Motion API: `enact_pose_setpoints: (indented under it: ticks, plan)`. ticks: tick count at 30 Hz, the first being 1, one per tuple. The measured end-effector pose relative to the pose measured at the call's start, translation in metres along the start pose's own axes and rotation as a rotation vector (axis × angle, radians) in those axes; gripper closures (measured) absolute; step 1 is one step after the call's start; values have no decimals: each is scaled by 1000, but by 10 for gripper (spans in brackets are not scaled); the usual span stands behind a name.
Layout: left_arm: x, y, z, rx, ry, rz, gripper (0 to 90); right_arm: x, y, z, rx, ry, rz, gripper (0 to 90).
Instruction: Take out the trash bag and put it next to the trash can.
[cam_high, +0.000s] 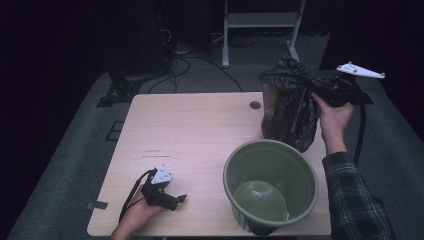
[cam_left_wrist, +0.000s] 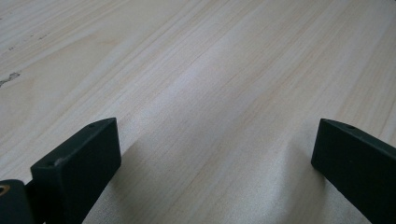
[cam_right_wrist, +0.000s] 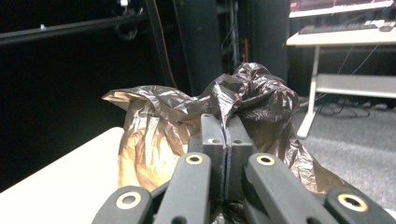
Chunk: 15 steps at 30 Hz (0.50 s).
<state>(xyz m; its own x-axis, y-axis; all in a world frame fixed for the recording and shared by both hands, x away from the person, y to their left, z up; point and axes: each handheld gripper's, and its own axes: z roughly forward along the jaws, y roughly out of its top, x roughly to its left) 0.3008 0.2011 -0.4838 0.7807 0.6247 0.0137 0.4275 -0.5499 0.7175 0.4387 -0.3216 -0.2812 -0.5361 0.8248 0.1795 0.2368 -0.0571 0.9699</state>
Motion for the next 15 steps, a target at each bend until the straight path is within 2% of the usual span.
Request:
enact_pose_setpoints:
  ticks: [2,5,8,10,11,12,15]
  plan:
    - [0,0,0,0,-1,0,0,2,-4,4,21,6,-3,850]
    - [0,0,0,0,-1,0,0,4,-7,7,44,9,-1,633]
    - [0,0,0,0,-1,0,0,7,-7,6,66,-29,-9,359]
    - [0,0,0,-2,-1,-1,0,8,-6,4,94,-53,-10,144]
    - [0,0,0,-2,-1,0,0,10,-6,2,114,-83,-12,98]
    - [0,0,0,-1,-1,-1,0,11,-5,-2,130,-104,-25,98]
    - [0,0,0,-2,0,-1,0,15,-6,-18,141,-98,-40,96]
